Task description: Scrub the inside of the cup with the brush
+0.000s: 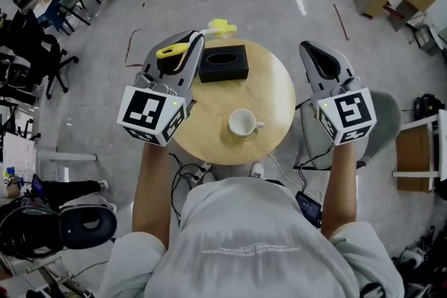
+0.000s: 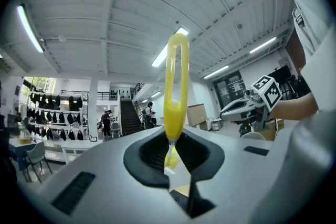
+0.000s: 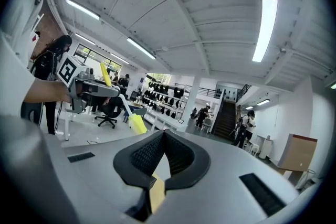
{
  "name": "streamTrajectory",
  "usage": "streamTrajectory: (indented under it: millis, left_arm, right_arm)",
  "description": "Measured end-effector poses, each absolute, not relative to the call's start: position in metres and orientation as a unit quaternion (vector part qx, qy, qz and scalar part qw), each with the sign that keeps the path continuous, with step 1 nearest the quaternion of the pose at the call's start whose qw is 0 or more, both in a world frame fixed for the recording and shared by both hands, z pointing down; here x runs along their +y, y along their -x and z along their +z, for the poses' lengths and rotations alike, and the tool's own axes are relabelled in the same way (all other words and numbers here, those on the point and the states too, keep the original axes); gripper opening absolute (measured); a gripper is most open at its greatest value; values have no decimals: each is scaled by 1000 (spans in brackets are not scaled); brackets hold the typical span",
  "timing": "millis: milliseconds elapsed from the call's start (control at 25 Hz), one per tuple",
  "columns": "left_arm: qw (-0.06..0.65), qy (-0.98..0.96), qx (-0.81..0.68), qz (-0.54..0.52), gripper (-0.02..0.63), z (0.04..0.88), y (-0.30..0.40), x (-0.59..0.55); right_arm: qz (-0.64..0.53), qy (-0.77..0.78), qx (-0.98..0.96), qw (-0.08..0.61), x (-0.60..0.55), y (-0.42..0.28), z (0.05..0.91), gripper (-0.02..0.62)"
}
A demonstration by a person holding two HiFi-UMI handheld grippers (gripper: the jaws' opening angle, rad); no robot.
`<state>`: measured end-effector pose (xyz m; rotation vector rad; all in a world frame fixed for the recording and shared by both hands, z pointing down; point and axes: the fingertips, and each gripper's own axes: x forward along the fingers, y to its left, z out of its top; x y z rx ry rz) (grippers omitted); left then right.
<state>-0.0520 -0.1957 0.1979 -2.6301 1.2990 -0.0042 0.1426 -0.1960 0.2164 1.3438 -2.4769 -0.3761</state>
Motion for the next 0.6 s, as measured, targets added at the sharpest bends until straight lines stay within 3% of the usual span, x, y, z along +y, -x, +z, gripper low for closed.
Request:
streamTrajectory:
  millis: [600]
  left_arm:
    - [110, 893, 436, -17, 51, 200, 45, -190]
  right_arm:
    - [-132, -459, -862, 167, -191, -145, 221, 26]
